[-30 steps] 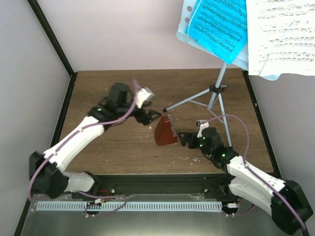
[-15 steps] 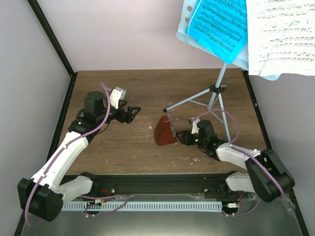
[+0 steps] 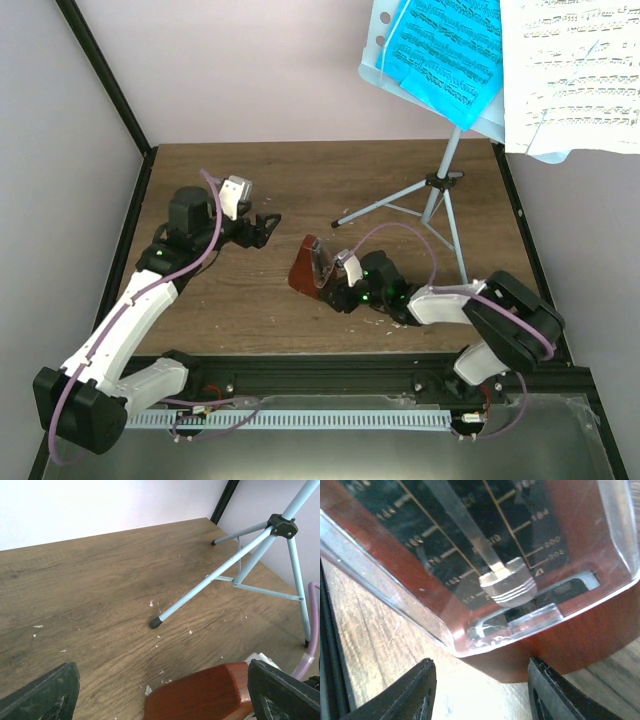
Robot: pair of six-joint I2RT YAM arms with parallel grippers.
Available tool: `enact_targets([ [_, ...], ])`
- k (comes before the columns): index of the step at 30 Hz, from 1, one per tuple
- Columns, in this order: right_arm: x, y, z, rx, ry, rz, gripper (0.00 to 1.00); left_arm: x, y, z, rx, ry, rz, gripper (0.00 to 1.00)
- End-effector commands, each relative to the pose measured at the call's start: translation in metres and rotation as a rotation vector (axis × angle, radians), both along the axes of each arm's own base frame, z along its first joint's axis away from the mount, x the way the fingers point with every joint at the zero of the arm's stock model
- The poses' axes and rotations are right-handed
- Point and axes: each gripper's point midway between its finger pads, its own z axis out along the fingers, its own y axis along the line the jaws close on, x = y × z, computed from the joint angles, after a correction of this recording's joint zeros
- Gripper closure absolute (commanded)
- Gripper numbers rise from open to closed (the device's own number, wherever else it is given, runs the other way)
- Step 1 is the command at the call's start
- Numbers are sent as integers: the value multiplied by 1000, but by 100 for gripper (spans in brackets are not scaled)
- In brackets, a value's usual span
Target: Pack up the instrument practice props
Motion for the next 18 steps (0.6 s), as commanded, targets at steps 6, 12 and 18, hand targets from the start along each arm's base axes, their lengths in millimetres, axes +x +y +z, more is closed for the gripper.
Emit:
enact_targets([
  [6, 43, 58, 22, 38, -146, 37, 51, 1, 14, 13, 6, -71, 74, 7],
  [12, 75, 110, 14, 60, -164, 69, 51, -1, 26, 22, 4, -123, 139, 7],
  [18, 101, 168, 14, 115, -207, 114, 50, 2, 31, 21, 23, -126, 170, 7],
])
